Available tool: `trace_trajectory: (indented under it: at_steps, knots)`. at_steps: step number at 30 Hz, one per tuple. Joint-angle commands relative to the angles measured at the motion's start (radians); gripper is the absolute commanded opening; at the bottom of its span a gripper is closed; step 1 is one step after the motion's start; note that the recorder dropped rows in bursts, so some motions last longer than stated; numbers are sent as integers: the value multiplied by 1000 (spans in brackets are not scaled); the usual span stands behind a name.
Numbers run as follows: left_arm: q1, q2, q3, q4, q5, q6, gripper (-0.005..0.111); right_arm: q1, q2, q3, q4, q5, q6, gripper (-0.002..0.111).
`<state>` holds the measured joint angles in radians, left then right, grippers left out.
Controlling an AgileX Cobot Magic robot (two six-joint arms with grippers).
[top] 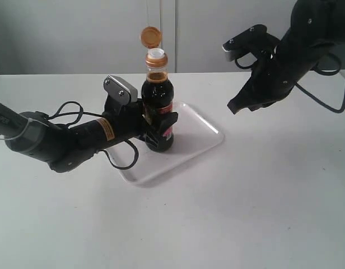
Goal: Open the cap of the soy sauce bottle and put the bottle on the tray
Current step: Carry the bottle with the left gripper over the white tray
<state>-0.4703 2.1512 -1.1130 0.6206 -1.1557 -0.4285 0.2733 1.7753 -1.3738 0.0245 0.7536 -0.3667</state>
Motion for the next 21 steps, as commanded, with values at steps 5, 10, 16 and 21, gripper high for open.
trace_trajectory:
  at_steps: [5,10,16,21]
  knots:
    - [-3,-22,-11,-59,-65,10,84,-6,1,2,5,-3,5,0]
    - [-1,-26,-11,-60,-65,28,105,-6,1,2,5,-3,5,0]
    - [-1,-47,-11,-59,-65,29,105,-6,1,2,5,-3,5,0]
    - [-1,-78,-11,-24,-65,29,105,-6,1,2,5,-3,5,0]
